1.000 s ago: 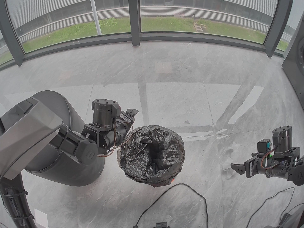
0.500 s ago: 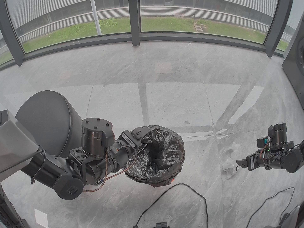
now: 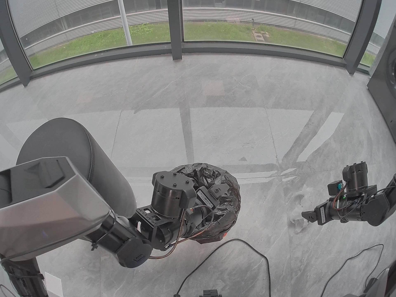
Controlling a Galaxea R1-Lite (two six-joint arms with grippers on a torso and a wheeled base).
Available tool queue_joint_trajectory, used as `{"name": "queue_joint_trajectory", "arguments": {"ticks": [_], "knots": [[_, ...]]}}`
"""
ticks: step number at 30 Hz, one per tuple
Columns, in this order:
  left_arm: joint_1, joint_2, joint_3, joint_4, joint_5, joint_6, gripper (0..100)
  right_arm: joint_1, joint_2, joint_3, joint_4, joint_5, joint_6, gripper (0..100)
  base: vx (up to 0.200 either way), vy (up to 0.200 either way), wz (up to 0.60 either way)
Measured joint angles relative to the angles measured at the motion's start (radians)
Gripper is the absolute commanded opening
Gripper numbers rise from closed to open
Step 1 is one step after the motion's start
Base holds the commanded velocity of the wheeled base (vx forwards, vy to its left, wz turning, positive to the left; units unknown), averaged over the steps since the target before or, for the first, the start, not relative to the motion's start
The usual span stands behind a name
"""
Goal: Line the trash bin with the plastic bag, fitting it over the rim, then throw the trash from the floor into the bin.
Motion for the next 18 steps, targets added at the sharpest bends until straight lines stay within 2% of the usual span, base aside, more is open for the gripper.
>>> {"name": "queue_joint_trajectory", "arguments": {"ticks": [7,12,18], "knots": [[0.028,0.09,-0.111,0.007,0.043,0.001,100,0.027,-0.014,0.004,0.0,0.003,0.004,100,0.0,0.0,0.0],[0.042,0.081,-0.124,0.016,0.033,0.006,100,0.044,-0.024,0.011,0.0,0.003,0.005,100,0.0,0.0,0.0],[0.062,0.048,-0.126,0.124,0.015,0.031,100,0.059,-0.032,0.014,0.0,0.003,0.006,100,0.0,0.0,0.0]]}}
